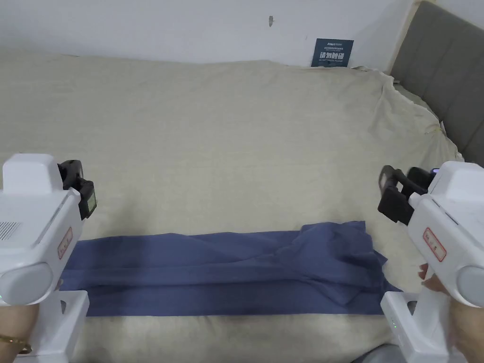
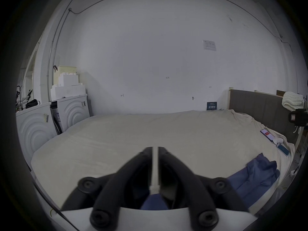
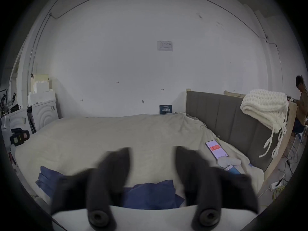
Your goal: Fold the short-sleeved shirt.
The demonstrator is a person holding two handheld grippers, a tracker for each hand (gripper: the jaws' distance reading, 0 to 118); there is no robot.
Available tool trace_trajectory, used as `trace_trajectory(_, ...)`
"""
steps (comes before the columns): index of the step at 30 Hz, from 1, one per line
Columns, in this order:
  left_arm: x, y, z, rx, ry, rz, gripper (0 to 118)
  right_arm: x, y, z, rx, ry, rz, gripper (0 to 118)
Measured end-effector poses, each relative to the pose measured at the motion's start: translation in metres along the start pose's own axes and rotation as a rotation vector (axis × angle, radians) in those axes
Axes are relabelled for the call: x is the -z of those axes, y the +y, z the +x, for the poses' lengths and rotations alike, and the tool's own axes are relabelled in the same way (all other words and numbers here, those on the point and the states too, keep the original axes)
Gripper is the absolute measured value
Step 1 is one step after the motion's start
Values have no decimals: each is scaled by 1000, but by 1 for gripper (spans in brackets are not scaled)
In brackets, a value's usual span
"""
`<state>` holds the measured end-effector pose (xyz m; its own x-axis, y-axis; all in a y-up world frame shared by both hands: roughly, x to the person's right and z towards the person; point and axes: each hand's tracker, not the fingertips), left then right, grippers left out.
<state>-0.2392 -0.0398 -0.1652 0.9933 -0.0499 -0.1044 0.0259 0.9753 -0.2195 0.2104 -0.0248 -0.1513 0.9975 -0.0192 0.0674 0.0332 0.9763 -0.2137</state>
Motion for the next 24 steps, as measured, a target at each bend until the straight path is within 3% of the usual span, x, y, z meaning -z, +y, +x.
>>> trace_trajectory(2, 0, -2, 0, -20, -27, -11, 0, 0, -3, -4, 6, -2, -1, 0)
trace_trajectory(18, 17, -2, -32, -195, -113, -112, 0, 0, -5, -22, 37, 27, -21, 0)
trace_trajectory(19, 22, 0, -40, -237, -114, -136, 6, 0, -5, -22, 31, 26, -22, 0)
trace_trajectory(20, 29, 2, -52, -290, -138, -186, 20, 0, -5, -23, 23, 25, -20, 0)
trace_trajectory(21, 34, 3, -63, -350, -166, -222, 40, 0, -4, -24, 21, 22, -21, 0)
trace_trajectory(23, 50, 0, -86, -431, -233, -306, 98, 0, -3, -24, 24, 30, -25, 0)
trace_trajectory(24, 58, -3, -97, -454, -262, -357, 111, 1, -2, -26, 21, 29, -26, 0)
